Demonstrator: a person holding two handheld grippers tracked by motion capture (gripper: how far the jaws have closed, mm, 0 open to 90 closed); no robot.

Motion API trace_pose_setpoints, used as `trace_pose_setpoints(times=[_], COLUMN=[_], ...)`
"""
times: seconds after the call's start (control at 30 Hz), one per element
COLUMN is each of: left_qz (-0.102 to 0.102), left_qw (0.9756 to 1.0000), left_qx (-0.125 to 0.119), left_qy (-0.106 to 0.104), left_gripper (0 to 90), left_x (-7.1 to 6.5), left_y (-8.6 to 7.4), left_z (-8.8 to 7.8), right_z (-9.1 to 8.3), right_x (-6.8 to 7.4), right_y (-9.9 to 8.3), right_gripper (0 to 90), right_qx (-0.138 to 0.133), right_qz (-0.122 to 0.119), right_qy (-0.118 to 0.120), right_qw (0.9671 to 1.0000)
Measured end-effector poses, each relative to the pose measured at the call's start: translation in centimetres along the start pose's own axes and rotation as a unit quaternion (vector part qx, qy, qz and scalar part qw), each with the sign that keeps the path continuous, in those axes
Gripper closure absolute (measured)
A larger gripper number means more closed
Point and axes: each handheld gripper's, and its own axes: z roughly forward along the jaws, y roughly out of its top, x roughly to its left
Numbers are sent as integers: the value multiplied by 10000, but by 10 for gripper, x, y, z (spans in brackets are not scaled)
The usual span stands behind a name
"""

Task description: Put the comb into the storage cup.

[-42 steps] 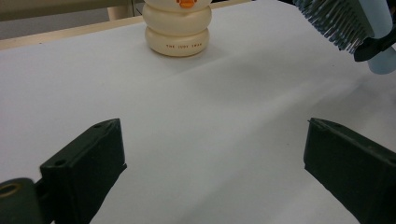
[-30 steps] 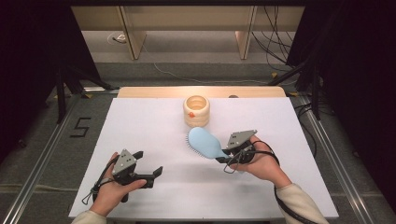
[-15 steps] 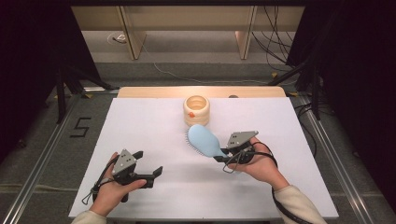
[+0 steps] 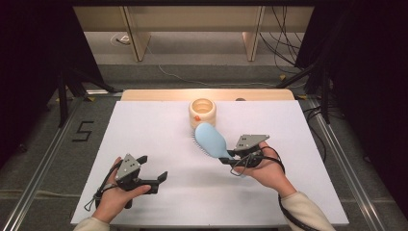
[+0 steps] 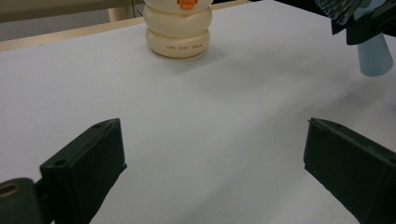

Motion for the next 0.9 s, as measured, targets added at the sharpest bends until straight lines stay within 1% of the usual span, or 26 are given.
trace_pose_setpoints(times=[0.03,0.07,0.1,0.13,0.17,0.3,0.37,0.4,0.43,0.47,0.5,0.53,0.57,0.6,0.63,0.83,0.87,0.9], left_qz=[5,5,-3,-3,-4,-2,-1,-1,-8,-8,-7,-7,-8,-8,-8,-9,-9,-10], left_qw=[10000,10000,10000,10000,10000,10000,10000,10000,10000,10000,10000,10000,10000,10000,10000,10000,10000,10000], left_qx=[1,1,-1,-1,-3,-2,-3,-3,-3,-3,-1,-1,-2,-2,-2,-2,-2,-2], left_qy=[-2,-2,1,1,-2,-1,-3,-3,-3,-3,-3,-3,-3,-3,-4,-3,-3,-4], left_gripper=[49,48,49,48,49,49,49,48,49,49,48,48,49,49,49,49,48,49], left_x=[0,0,0,0,0,0,0,0,0,0,0,0,0,0,0,0,0,0], left_y=[0,0,0,0,0,0,0,0,0,0,0,0,0,0,0,0,0,0], left_z=[0,0,0,0,0,0,0,0,0,0,0,0,0,0,0,0,0,0], right_z=[0,0,-1,-1,-1,-2,-2,-2,-3,-3,-3,-3,-4,-4,-4,-5,-4,-4], right_x=[0,0,0,0,-1,-1,-2,-2,-2,-2,-2,-2,-2,-2,-3,-3,-3,-3], right_y=[0,0,0,0,0,0,0,0,0,0,0,0,0,0,0,-1,-1,-1], right_gripper=[704,704,705,705,705,704,705,705,705,705,704,704,704,704,704,704,704,704], right_qx=[-67,-67,-141,-141,-204,-271,-400,-400,-500,-500,-611,-611,-729,-729,-834,-960,-998,-1011], right_qz=[51,51,101,101,144,206,243,243,290,290,355,355,425,425,489,549,541,559], right_qy=[-24,-24,-75,-75,-85,-134,-236,-236,-302,-302,-339,-339,-404,-404,-449,-481,-524,-507], right_qw=[10000,10000,9998,9998,9997,9993,9986,9986,9979,9979,9969,9969,9956,9956,9943,9927,9921,9920])
